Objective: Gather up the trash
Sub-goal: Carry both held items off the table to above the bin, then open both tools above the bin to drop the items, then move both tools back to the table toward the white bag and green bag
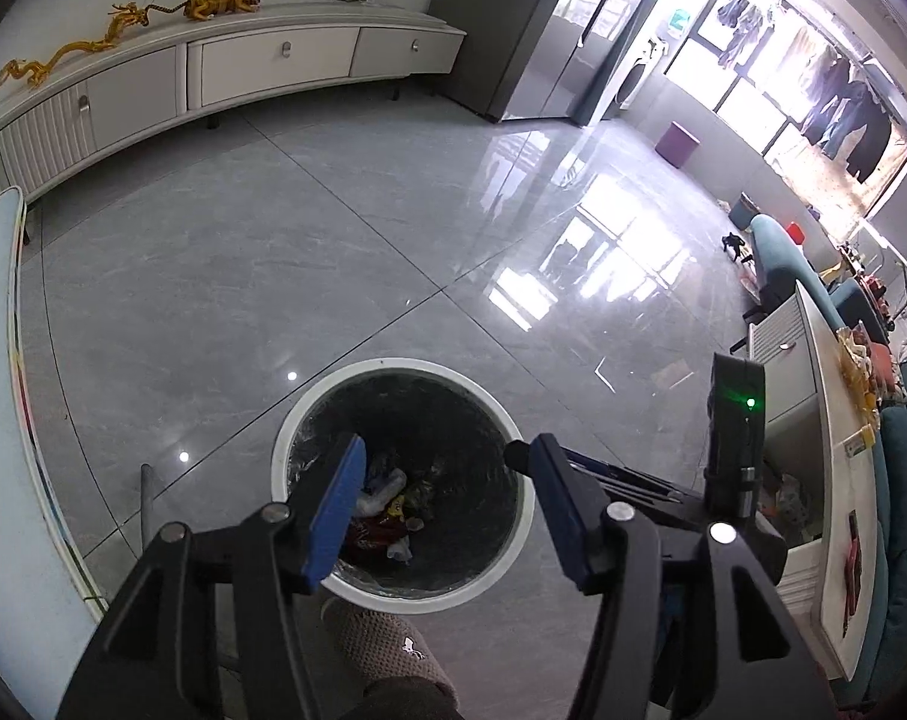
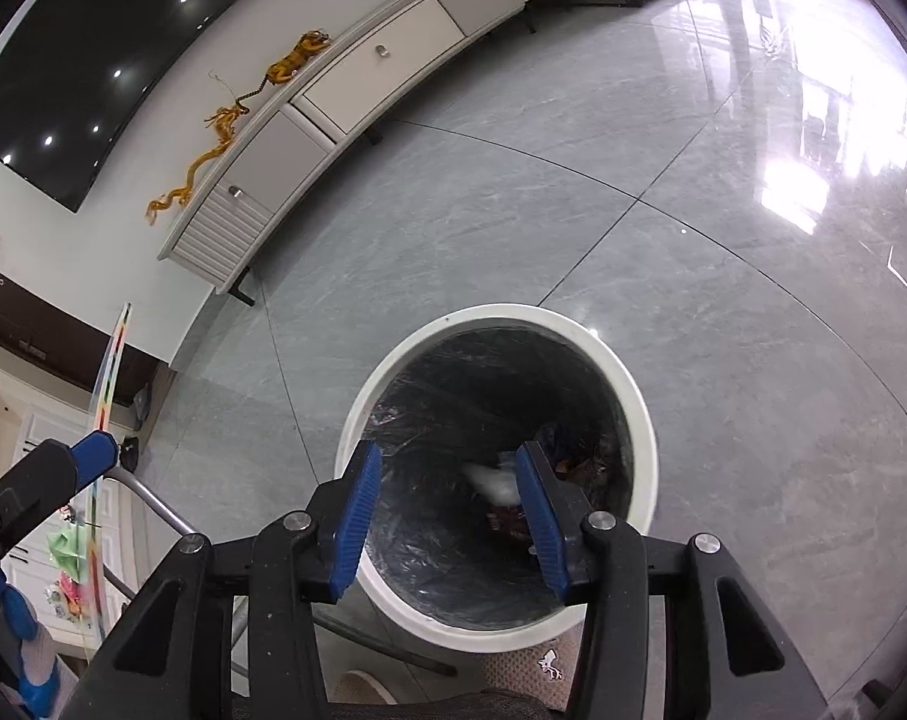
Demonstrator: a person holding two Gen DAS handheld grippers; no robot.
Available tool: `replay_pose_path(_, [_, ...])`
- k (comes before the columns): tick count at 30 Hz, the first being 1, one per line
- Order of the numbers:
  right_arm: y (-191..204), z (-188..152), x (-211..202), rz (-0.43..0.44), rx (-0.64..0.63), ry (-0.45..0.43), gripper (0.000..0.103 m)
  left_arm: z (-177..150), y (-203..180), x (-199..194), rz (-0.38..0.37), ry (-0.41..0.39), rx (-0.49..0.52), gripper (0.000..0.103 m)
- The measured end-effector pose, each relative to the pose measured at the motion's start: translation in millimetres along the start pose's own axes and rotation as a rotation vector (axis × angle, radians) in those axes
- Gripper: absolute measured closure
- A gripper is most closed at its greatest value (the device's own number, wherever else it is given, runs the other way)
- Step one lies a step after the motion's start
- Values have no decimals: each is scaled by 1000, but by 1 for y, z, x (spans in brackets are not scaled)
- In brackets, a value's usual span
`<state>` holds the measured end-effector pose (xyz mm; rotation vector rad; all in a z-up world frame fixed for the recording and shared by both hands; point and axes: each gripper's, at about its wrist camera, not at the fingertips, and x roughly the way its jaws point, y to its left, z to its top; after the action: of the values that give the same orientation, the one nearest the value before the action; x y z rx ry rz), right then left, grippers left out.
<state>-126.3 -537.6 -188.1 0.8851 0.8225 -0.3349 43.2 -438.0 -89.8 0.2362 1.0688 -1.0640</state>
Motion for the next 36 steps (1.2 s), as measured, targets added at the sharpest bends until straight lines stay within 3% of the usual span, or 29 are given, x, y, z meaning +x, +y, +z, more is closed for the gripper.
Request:
replay_pose_path(6, [-4, 2, -8, -19, -3, -20, 58, -9, 4, -19, 54, -61, -13, 48])
replay_pose_path(11, [3, 2, -25, -25, -22, -52, 57, -12, 0, -55, 81, -172, -16, 48])
replay_pose_path(21, [53, -4, -83, 7, -117, -165, 50, -37, -16, -134, 132, -289, 44, 48])
replay_pose_path(28, [104, -14, -120, 41, -210, -229, 44, -70, 14, -198, 202, -380, -12, 43])
replay_pose_path(36, [173, -31, -137, 82, -332, -244, 40, -124, 64, -257, 292, -440, -92, 43])
